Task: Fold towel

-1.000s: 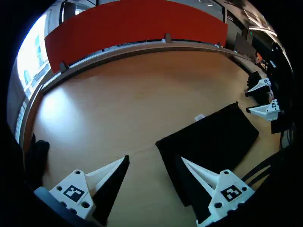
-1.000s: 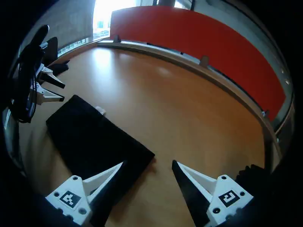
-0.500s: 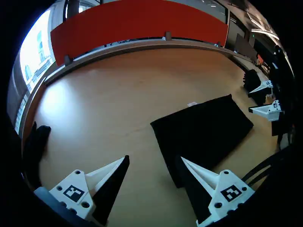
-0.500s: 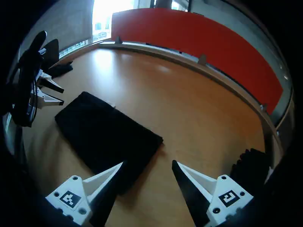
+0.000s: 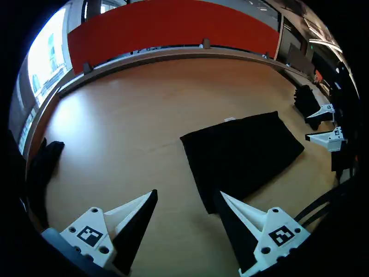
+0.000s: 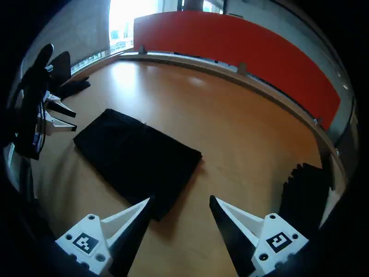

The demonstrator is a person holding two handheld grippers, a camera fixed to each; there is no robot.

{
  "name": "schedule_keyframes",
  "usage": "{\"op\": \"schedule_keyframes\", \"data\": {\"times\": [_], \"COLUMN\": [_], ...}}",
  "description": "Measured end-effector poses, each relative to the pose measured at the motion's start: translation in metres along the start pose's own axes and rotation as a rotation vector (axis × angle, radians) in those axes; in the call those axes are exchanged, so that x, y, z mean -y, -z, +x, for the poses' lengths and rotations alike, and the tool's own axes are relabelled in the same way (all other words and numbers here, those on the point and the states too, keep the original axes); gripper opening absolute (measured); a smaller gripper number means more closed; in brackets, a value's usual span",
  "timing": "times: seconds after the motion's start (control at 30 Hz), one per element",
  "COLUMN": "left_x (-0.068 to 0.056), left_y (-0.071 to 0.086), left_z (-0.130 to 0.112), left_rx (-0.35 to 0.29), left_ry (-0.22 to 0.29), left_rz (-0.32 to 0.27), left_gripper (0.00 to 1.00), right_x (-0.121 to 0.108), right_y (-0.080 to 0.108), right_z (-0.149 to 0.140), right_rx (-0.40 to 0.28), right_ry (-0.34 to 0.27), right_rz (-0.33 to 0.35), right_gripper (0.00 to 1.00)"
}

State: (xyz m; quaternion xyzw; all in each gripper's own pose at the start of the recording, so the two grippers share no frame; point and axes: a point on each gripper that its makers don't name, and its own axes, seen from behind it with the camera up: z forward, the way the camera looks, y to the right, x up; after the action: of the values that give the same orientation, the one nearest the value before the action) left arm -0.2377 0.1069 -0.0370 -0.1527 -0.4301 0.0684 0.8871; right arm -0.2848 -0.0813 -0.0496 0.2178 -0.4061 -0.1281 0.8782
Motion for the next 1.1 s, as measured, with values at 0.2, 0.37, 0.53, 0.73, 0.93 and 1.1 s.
{"op": "schedule_keyframes", "data": {"times": [0.2, 0.37, 0.53, 0.73, 0.93, 1.1], "left_x": [0.002, 0.005, 0.008, 0.011, 0.015, 0.017], "left_y": [0.005, 0.012, 0.021, 0.029, 0.038, 0.045], "left_z": [-0.003, -0.009, -0.018, -0.028, -0.033, -0.040], "left_rx": [-0.003, -0.007, -0.006, -0.009, -0.016, -0.014], "left_ry": [0.009, 0.030, 0.065, 0.113, 0.158, 0.184], "left_rz": [0.011, 0.030, 0.053, 0.075, 0.096, 0.107], "left_gripper": [0.90, 0.90, 0.90, 0.89, 0.90, 0.90], "right_x": [0.001, 0.004, 0.009, 0.015, 0.018, 0.019], "right_y": [0.001, 0.001, 0.000, -0.001, -0.002, -0.002], "right_z": [0.000, -0.001, -0.001, 0.000, 0.000, -0.004], "right_rx": [-0.004, -0.002, 0.000, 0.005, 0.017, 0.034], "right_ry": [0.013, 0.035, 0.059, 0.098, 0.132, 0.151], "right_rz": [0.008, 0.031, 0.058, 0.095, 0.122, 0.138], "right_gripper": [0.90, 0.90, 0.90, 0.90, 0.90, 0.90]}}
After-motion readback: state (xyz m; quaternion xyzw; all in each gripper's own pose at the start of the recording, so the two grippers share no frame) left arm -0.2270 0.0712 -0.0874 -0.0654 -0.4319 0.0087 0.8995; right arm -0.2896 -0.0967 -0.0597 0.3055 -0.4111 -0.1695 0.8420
